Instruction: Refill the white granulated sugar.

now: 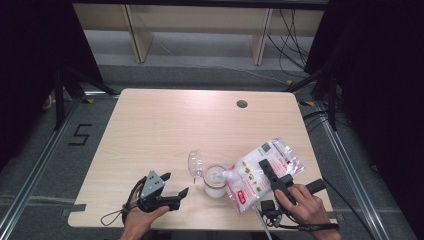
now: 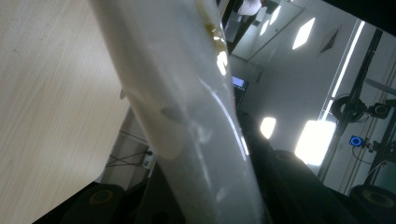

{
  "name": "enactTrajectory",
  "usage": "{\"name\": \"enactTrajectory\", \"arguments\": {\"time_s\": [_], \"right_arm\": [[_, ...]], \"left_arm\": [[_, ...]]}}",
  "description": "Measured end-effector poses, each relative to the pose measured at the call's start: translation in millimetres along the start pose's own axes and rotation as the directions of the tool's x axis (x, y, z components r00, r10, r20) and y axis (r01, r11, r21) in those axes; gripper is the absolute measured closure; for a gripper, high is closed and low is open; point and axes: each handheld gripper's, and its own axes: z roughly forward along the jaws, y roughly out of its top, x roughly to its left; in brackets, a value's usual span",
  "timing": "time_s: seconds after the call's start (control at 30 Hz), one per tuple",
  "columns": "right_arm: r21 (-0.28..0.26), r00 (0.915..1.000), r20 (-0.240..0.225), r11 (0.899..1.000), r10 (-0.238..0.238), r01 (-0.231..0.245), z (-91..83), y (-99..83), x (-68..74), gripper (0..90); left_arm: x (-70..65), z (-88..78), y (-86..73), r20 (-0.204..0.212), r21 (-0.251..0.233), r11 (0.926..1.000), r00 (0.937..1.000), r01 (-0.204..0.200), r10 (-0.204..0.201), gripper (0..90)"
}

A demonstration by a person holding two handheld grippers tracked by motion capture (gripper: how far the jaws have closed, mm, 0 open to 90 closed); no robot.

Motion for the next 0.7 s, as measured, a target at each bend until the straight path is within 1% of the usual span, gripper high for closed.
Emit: {"name": "enactTrajectory", "arguments": {"time_s": [0.07,0.13,0.17,0.23,0.27,0.33,0.4,0.47,0.67,0.7], "right_arm": [[0.001,1.0000,0.003,1.000,0.004,-0.004,-0.1,-0.2,-0.3,77.0],[0.002,1.0000,0.000,1.000,-0.003,0.003,-0.2,-0.3,-1.0,77.1],[0.001,1.0000,0.001,1.000,-0.004,0.004,-0.3,-0.3,-1.1,77.1],[0.000,1.0000,0.002,1.000,0.002,-0.002,0.0,-0.2,-0.7,77.2],[0.001,1.0000,0.003,1.000,0.003,-0.003,-0.1,-0.2,-0.6,77.2],[-0.001,1.0000,0.001,1.000,-0.002,0.002,-0.1,-0.2,-0.7,77.2],[0.002,1.0000,0.001,1.000,0.002,-0.002,0.0,-0.2,-0.4,77.2],[0.001,1.0000,0.003,1.000,0.002,-0.002,-0.3,-0.2,-0.5,77.3],[-0.003,1.0000,-0.003,1.000,-0.004,0.004,0.1,-0.3,-1.0,77.5],[0.000,1.0000,0.003,1.000,0.002,-0.002,-0.1,-0.3,-0.6,77.5]], "left_arm": [[-0.1,-0.2,-0.2,0.000,0.002,1.0000,1.0000,-0.001,0.001,19.0],[0.3,-1.1,0.4,-0.004,0.005,0.9999,0.9999,-0.015,0.015,19.0],[0.4,-0.3,0.3,-0.002,-0.003,0.9999,0.9999,-0.011,0.011,19.0],[0.1,0.0,-0.3,-0.001,-0.001,1.0000,1.0000,0.003,-0.003,19.0],[0.8,-0.7,0.0,-0.002,0.002,0.9999,0.9999,-0.015,0.015,18.9],[0.5,-0.3,0.4,-0.003,-0.002,0.9999,0.9999,-0.013,0.013,19.0],[0.1,-0.1,-0.3,-0.001,0.000,1.0000,1.0000,0.000,0.000,19.0],[0.7,-0.5,0.4,-0.003,-0.001,0.9999,0.9999,-0.013,0.013,19.0],[0.6,-1.1,0.7,-0.005,0.003,0.9999,0.9999,-0.014,0.014,18.9],[0.9,-0.5,0.5,-0.003,-0.001,0.9999,0.9999,-0.014,0.014,18.9]]}}
